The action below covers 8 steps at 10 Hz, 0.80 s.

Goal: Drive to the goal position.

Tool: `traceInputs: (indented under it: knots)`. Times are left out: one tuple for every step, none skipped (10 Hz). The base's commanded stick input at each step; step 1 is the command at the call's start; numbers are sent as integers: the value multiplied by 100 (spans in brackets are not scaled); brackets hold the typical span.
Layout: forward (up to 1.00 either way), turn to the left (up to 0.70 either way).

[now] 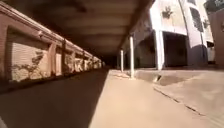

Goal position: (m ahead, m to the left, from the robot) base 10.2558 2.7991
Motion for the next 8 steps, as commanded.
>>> traceInputs:
  knots:
    - [85, 0]
    - [85, 0]
    - [85, 0]
    - [85, 0]
    - [85, 0]
    - [85, 0]
    - [85, 0]
    - [85, 0]
